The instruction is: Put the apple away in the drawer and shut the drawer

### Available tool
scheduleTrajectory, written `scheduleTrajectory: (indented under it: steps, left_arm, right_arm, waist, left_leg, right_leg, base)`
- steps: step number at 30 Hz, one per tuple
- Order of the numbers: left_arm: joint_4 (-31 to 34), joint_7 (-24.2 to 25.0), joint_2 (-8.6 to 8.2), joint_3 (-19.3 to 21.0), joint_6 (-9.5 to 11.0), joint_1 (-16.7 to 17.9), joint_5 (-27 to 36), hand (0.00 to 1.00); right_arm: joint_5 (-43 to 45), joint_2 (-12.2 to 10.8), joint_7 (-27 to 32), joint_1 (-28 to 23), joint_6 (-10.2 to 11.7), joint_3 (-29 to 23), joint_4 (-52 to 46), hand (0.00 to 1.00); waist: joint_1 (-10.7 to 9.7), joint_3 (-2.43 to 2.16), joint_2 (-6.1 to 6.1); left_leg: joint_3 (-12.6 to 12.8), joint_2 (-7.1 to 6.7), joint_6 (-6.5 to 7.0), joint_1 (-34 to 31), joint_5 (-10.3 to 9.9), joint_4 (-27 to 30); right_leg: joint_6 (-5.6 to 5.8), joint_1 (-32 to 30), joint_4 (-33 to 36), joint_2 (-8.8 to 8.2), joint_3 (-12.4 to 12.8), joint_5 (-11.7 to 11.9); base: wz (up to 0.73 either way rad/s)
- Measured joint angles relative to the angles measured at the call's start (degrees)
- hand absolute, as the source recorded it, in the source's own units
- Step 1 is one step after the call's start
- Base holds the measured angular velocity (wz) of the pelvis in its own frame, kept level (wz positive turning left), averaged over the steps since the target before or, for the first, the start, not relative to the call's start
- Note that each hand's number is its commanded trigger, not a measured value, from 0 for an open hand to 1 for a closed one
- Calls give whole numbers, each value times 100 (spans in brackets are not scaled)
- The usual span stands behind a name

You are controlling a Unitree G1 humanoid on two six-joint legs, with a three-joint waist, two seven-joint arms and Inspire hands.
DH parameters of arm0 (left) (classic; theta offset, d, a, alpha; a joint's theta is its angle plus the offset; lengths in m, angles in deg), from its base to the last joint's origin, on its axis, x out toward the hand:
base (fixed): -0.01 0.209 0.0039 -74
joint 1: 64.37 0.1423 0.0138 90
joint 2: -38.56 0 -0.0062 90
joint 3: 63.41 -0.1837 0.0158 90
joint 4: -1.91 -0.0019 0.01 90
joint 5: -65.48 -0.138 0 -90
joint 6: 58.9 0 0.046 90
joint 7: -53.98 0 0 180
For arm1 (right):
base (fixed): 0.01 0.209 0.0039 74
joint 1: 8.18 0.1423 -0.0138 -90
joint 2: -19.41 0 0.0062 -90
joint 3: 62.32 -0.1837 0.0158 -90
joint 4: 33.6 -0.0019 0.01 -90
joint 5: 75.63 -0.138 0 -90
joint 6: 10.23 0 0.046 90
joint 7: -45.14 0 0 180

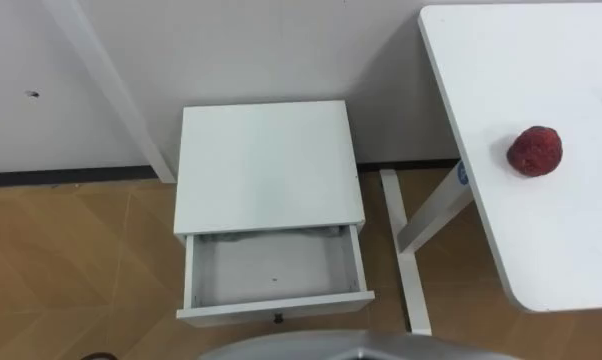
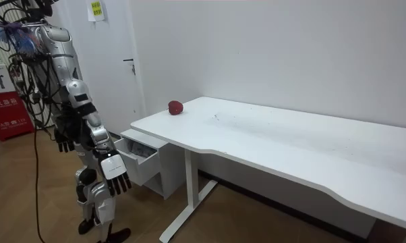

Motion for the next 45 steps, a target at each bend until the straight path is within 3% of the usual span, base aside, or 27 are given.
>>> scheduleTrajectory:
  steps: [5, 10, 17, 21, 24, 28, 30, 35, 40, 45]
  left_arm:
    - [10, -10, 1, 3, 2, -41, 0, 0]
    - [-30, -144, -2, 5, 66, -46, 6, 0]
    - [9, -278, 8, 484, 253, 99, 122, 0]
    - [-23, -287, 15, 657, 374, 173, 127, 0]
    - [-5, -288, 40, 715, 449, 177, 122, 0]
    - [69, -295, 105, 752, 517, 219, 125, 0]
    - [224, -372, 168, 752, 556, 263, 122, 0]
    - [375, -406, 220, 749, 608, 292, 123, 0]
    - [523, -398, 221, 766, 612, 330, 116, 0]
    - [717, -395, 226, 824, 686, 324, 122, 0]
  right_arm:
    - [-222, 0, 45, -3, 4, -2, 2, 0]
    - [-1586, -47, 294, -35, 117, -99, -4, 0]
    - [-4785, -56, 573, -143, 216, -1481, -208, 0]
    - [-6784, -46, 865, -222, 408, -2340, -499, 0]
    - [-7492, -36, 1036, -247, 646, -2746, -861, 0]
    - [-7840, -36, 1430, -239, 864, -3106, -1468, 0]
    - [-7959, -7, 1800, -207, 1083, -3217, -1829, 0]
    - [-8125, 30, 2608, -175, 1280, -3424, -2431, 0]
    - [-7959, 108, 3325, 7, 1512, -3618, -3082, 0]
    - [-7240, 419, 4292, 125, 1800, -3658, -4174, 0]
  waist:
    - [-4, 0, -1]
    - [-3, 3, 7]
    - [-243, 14, 17]
    - [-357, 7, 5]
    - [-432, -5, 3]
    - [-482, -29, -35]
    - [-509, -29, -80]
    - [-525, -25, -170]
    - [-632, -37, -170]
    - [-651, -33, -138]
  left_leg:
    - [1, 0, 0, 0, 0, 13]
    - [34, 3, -1, 37, -1, -17]
    - [86, 6, -3, 127, -8, -63]
    - [167, 4, -3, 191, -8, -103]
    - [219, 3, 1, 185, -10, -115]
    - [280, 12, 2, 197, -8, -104]
    - [286, 8, 5, 188, -6, -93]
    - [285, 8, 5, 139, -7, -85]
    - [318, 5, 21, -20, 16, -51]
    - [305, -2, 21, -41, 16, -74]
  right_leg:
    - [0, 0, 0, 0, -12, 0]
    - [-2, 17, 1, 1, 4, 2]
    - [-2, 68, -2, 2, 1, 1]
    - [-2, 60, 12, -1, 25, 1]
    - [-2, 27, 34, -6, 28, 1]
    - [-3, 6, 114, -2, 86, 0]
    - [-3, 11, 113, -7, 82, 0]
    - [-6, -70, 114, -9, 88, -1]
    - [-24, -221, 132, -14, 90, 11]
    - [-23, -241, 127, -11, 99, 11]
  base:
    - [0]
    - [-2]
    - [-3]
    - [-11]
    - [-9]
    - [-7]
    - [0]
    - [-1]
    - [0]
    - [0]
